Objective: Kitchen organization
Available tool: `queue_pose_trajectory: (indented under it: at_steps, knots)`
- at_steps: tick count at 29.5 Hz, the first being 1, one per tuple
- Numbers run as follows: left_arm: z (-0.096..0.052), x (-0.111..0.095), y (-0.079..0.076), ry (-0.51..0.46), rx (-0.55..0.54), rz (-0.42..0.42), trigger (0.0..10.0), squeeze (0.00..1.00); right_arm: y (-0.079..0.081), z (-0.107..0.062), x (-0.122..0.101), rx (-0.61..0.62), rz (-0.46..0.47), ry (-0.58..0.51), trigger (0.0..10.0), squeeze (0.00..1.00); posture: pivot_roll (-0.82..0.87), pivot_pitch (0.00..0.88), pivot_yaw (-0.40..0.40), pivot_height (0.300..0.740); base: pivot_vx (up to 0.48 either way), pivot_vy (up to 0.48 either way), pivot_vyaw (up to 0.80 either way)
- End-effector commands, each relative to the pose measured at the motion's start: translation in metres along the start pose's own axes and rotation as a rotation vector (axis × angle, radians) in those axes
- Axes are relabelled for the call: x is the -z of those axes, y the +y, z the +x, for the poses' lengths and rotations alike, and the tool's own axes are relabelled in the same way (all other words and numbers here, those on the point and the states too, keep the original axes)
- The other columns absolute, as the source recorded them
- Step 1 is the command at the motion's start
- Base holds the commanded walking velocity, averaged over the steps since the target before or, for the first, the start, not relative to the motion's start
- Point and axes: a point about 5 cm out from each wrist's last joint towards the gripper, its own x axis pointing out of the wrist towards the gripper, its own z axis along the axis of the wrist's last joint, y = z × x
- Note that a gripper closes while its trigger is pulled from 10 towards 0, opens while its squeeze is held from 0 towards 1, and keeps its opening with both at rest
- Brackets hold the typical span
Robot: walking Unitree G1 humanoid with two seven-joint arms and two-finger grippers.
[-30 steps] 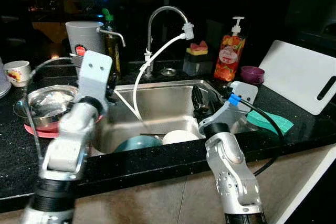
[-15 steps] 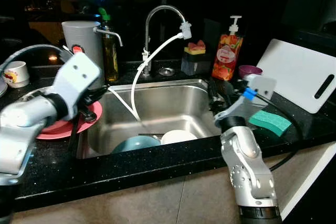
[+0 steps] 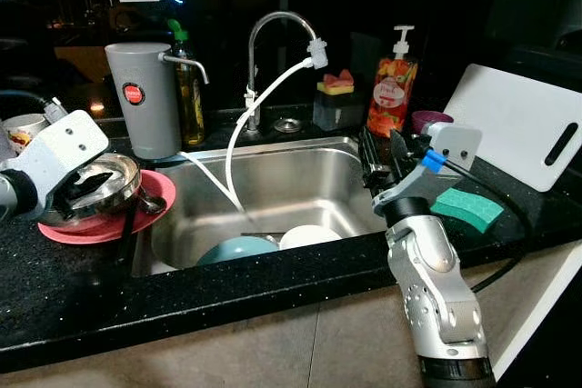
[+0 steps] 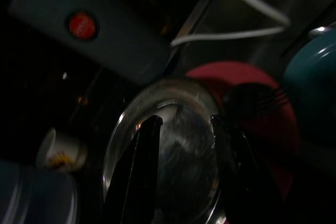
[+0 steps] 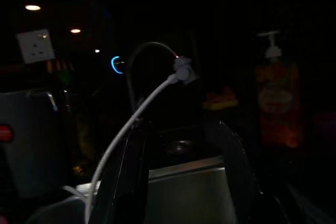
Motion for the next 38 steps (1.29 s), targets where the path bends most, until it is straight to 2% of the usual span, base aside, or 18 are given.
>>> queue_pose_trajectory:
  at_steps: [1,4,6,12,17,22,25,28,38]
  knots:
    - [0.008,0.022,-0.011,0.043,0.026,-0.088,10.0,0.0,0.002,0.001,-0.003,-0.011,0.043,-0.007,10.0,0.0,0.11,0.0,-0.018,0.74,0.0,0.0,0.0]
    - [0.009,0.025,-0.012,0.039,0.031,-0.108,10.0,0.0,0.001,0.002,-0.004,-0.01,0.049,-0.008,10.0,0.0,0.11,0.0,-0.015,0.74,0.0,0.0,0.0]
    - [0.01,0.02,-0.007,-0.001,0.033,-0.134,10.0,0.0,-0.001,0.002,-0.005,-0.002,0.051,-0.012,10.0,0.0,0.12,0.0,-0.003,0.74,0.0,0.0,0.0]
    - [0.014,0.012,0.002,-0.03,0.034,-0.13,10.0,0.0,0.001,0.0,-0.002,0.009,0.062,-0.009,10.0,0.0,0.13,0.0,0.02,0.74,0.0,0.0,0.0]
    - [0.02,-0.001,0.006,-0.077,0.061,-0.127,10.0,0.0,0.004,-0.007,0.009,0.023,0.109,0.033,10.0,0.0,0.15,0.025,0.031,0.74,0.0,0.0,0.0]
    - [0.021,-0.004,0.01,-0.107,0.096,-0.182,10.0,0.0,0.008,-0.014,0.023,0.014,0.124,0.095,10.0,0.0,0.16,0.051,0.025,0.74,0.0,0.0,0.0]
    - [0.022,-0.002,0.008,-0.104,0.113,-0.195,10.0,0.0,0.008,-0.015,0.025,0.014,0.124,0.104,10.0,0.0,0.16,0.051,0.025,0.74,0.0,0.0,0.0]
    - [0.024,0.008,0.003,-0.067,0.154,-0.212,10.0,0.0,0.008,-0.015,0.027,0.007,0.117,0.115,10.0,0.0,0.16,0.051,0.01,0.74,0.0,0.0,0.0]
    - [0.034,0.017,0.009,0.009,0.136,-0.255,10.0,0.0,0.008,-0.011,0.026,0.004,0.112,0.109,10.0,0.0,0.16,0.04,-0.004,0.74,0.0,0.0,0.0]
